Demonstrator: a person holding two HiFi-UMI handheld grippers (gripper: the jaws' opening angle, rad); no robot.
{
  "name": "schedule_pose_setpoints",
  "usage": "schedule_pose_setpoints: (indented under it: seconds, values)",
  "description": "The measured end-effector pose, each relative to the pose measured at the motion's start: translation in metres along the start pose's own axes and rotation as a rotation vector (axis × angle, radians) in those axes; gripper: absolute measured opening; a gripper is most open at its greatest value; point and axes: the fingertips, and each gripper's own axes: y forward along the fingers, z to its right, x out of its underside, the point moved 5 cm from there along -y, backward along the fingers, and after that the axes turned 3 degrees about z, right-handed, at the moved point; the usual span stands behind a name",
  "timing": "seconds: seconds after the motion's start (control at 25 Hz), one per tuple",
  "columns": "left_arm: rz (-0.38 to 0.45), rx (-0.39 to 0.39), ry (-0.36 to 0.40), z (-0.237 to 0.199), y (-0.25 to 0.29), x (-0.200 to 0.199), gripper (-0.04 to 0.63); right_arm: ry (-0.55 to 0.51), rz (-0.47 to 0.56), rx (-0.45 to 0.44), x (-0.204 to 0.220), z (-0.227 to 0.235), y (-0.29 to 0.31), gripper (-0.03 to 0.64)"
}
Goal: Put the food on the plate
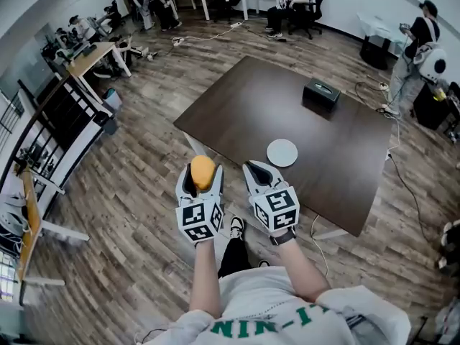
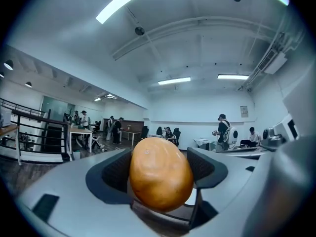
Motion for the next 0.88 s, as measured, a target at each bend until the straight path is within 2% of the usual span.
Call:
schedule_pose_setpoints:
  seconds: [0.16,0.6,0.88]
  values:
    - [0.015,0.084,-0.003,0.002,0.078,-0.011,0.357,-0.018,0.025,0.072,-0.020,0.046,0.040,0.025]
    - [0.075,0.357,-0.037,0.031,0.277,-0.054,0.357,-0.068,0.096,0.338,-0.075,0.167,0.116,0.025]
    - [0.079,0.533,0.058,0.067,0.350,-0.039,0.359,-0.063,0.107,0.548,-0.069,0.223,0.128,0.021]
